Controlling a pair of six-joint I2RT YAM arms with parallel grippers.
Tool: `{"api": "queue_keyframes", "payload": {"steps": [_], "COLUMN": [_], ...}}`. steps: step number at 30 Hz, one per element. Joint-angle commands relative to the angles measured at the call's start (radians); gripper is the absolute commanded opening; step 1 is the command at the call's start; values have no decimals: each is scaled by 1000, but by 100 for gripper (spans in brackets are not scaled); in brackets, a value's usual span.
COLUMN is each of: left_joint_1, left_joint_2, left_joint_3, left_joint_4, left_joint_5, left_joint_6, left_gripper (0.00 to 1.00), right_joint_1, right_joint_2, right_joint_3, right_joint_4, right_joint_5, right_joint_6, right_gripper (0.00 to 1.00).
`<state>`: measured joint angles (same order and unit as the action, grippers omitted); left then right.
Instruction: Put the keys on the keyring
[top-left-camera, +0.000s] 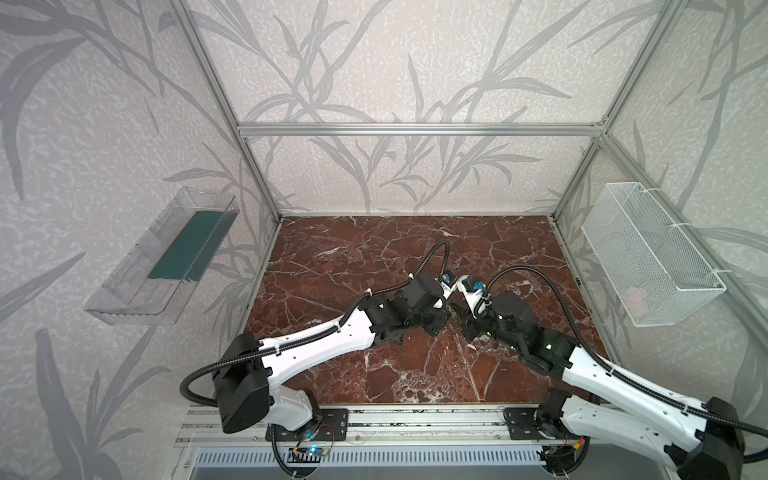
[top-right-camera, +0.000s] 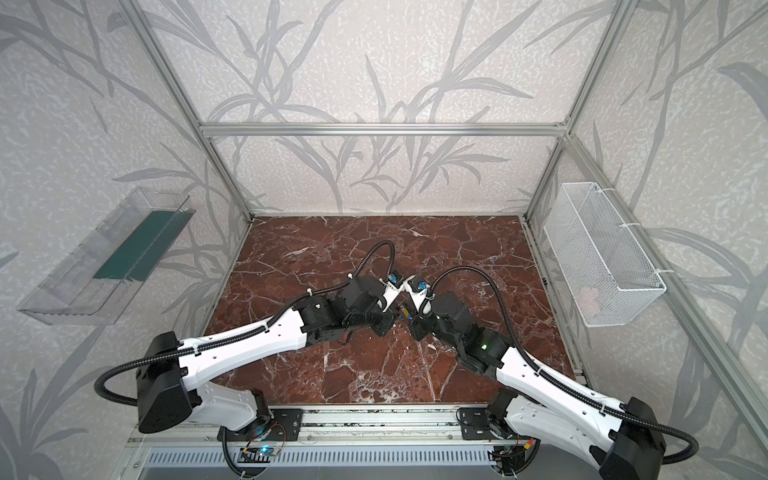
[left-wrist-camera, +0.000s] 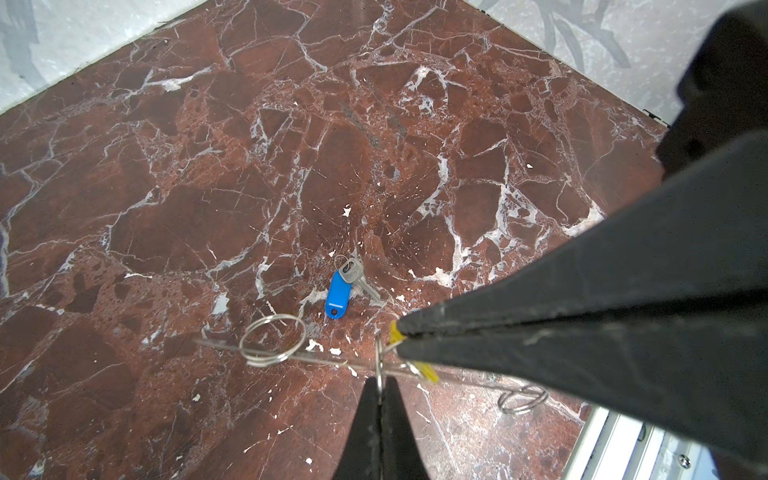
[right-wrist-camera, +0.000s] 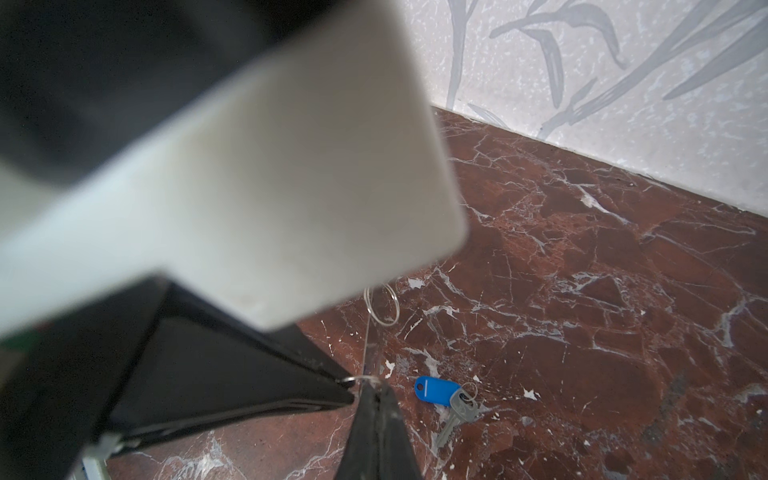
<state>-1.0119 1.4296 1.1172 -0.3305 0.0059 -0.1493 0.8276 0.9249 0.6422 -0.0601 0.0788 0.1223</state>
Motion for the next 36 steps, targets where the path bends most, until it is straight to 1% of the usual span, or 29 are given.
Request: {"api": "queue_keyframes", "payload": {"steps": [1,14,26,36], "left_joint_1": [-50,-71,-79,-79], "left_joint_2": [2,-16,-43,-31], "left_joint_3": [1,-14,-36,-25], "left_joint_4": [1,17,42,33], "left_joint_5": [77,81,88,47], "left_joint_6": [80,104,111,97], "left_gripper": [0,0,0,0], "right_joint_1": [-2,-4,-4,-4], "right_joint_2": [20,29,41,26], "right_joint_3": [40,51,55,42], "right_joint_4": [7,-10,-15,8], "right_joint_5": [22,55,49,-47], "right_joint_6": [1,10,14,-9], "right_gripper": [0,0,0,0]}}
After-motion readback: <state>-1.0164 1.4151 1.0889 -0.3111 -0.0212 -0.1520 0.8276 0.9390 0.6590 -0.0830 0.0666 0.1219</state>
